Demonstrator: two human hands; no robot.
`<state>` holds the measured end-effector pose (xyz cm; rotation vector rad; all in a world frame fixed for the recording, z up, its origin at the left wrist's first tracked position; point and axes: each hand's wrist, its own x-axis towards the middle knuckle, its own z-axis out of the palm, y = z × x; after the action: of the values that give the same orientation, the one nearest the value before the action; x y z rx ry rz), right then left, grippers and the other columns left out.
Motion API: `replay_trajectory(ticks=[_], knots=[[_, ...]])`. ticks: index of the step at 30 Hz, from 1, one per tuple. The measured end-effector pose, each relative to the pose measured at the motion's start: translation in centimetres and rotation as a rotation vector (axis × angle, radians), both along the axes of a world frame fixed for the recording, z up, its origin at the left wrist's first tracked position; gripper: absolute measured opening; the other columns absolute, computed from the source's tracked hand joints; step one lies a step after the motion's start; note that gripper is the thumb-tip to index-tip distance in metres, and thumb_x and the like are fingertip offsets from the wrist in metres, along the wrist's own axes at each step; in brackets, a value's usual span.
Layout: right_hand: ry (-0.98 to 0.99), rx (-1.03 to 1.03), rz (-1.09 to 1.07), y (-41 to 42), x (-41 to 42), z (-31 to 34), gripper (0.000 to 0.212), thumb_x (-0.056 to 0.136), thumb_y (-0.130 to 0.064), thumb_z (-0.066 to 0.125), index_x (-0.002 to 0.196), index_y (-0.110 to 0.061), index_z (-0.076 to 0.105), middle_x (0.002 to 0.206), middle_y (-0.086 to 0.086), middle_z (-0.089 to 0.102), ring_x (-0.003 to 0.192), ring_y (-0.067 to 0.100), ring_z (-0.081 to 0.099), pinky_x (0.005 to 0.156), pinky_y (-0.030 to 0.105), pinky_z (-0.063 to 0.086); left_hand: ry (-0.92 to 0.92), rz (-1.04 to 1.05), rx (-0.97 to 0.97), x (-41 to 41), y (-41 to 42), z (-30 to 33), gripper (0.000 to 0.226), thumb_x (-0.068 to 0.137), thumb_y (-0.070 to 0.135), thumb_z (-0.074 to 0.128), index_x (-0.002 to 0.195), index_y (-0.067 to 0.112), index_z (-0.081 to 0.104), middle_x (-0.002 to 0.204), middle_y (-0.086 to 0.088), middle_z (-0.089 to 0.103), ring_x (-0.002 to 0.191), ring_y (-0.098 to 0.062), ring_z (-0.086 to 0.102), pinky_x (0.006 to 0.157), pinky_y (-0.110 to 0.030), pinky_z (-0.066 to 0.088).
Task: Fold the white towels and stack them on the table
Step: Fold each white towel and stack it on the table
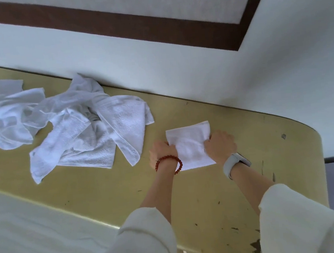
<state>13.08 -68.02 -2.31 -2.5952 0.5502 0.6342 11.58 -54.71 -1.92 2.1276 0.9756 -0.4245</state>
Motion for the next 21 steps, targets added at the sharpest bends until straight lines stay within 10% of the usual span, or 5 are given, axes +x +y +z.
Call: replay_trajectory(ticks=[6, 12, 21], knots=[[-0.216, 0.451, -0.110, 0.6, -2.6, 2.7, 0.028, 0.089, -0.014, 0.052, 0.115, -0.004, 0.051, 0.089, 0.005, 0.057, 0.088, 0.024, 0.055, 0.071, 0.027, 0.036, -0.319, 0.017, -0.079, -3.5, 1.1, 2.0, 0.010, 0.089, 0.015, 0.053, 0.097, 0.011, 0.056, 0.098, 0.000, 0.054, 0.092, -0.015, 0.051, 0.084, -0.029, 0.045], [-0.442, 0.678, 0.133, 6.7, -6.0, 7.7, 0.011, 0.085, -0.011, 0.057, 0.096, -0.014, 0.057, 0.086, 0.003, 0.057, 0.073, 0.015, 0.052, 0.063, 0.018, 0.038, -0.708, 0.090, 0.151, -9.9, 6.0, 6.6, 0.007, 0.089, 0.006, 0.053, 0.095, 0.002, 0.053, 0.088, -0.003, 0.054, 0.072, -0.014, 0.049, 0.062, -0.025, 0.041], [-0.537, 0.893, 0.683, 27.2, -16.6, 13.1, 0.018, 0.083, -0.001, 0.059, 0.085, -0.015, 0.049, 0.079, 0.000, 0.050, 0.067, 0.014, 0.049, 0.064, 0.011, 0.036, -0.740, 0.669, 0.306, -25.2, 24.5, 13.7, 0.033, 0.085, 0.007, 0.061, 0.118, 0.007, 0.057, 0.089, 0.000, 0.059, 0.076, -0.018, 0.054, 0.071, -0.024, 0.042]])
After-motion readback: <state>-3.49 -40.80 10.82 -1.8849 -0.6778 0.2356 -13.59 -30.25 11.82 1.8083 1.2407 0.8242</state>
